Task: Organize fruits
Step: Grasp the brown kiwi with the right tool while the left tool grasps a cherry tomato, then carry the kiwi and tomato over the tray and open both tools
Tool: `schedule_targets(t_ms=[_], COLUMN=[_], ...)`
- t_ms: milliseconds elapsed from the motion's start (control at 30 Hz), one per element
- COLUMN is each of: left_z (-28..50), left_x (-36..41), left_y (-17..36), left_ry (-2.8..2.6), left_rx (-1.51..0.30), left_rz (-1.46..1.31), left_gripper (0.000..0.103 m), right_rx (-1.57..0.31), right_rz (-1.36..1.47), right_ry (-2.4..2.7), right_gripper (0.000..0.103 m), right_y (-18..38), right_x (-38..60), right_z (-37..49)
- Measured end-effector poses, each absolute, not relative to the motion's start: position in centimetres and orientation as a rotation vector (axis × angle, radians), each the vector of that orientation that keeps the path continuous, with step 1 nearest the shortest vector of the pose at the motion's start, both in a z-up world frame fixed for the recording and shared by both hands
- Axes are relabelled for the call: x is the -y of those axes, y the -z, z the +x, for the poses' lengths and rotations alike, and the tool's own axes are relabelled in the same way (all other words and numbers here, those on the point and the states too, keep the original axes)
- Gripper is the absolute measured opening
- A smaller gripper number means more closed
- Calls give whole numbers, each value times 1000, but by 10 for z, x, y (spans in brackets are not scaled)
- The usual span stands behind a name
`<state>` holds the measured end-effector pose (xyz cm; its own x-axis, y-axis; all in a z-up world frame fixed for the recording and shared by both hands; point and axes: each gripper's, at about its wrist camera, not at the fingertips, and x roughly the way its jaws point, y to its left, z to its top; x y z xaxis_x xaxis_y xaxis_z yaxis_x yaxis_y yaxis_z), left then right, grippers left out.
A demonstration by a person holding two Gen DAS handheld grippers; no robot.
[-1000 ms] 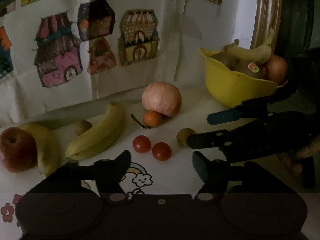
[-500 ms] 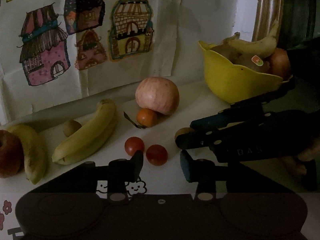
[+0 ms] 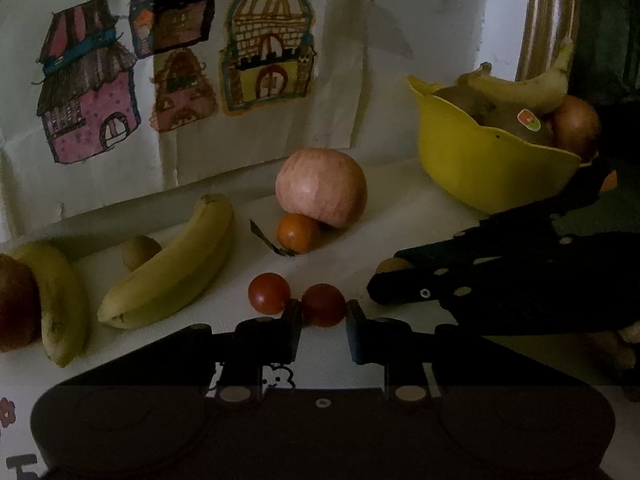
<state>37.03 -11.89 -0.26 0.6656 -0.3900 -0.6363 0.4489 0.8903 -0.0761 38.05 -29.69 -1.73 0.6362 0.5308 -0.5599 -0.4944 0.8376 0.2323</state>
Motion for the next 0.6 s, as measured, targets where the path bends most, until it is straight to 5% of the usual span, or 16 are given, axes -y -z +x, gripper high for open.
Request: schedule_targets(t_ms=[600], left_z=[287], left_x=[59], left_y=[-54], left_ry=[416], left_rx=[-594], left_rz=[16], left_gripper=[25], right_rx=[-581], right_rz=[12], right_ry=[-643], right_gripper=[31], right_y=[-32], right_x=[271], right_z=[305])
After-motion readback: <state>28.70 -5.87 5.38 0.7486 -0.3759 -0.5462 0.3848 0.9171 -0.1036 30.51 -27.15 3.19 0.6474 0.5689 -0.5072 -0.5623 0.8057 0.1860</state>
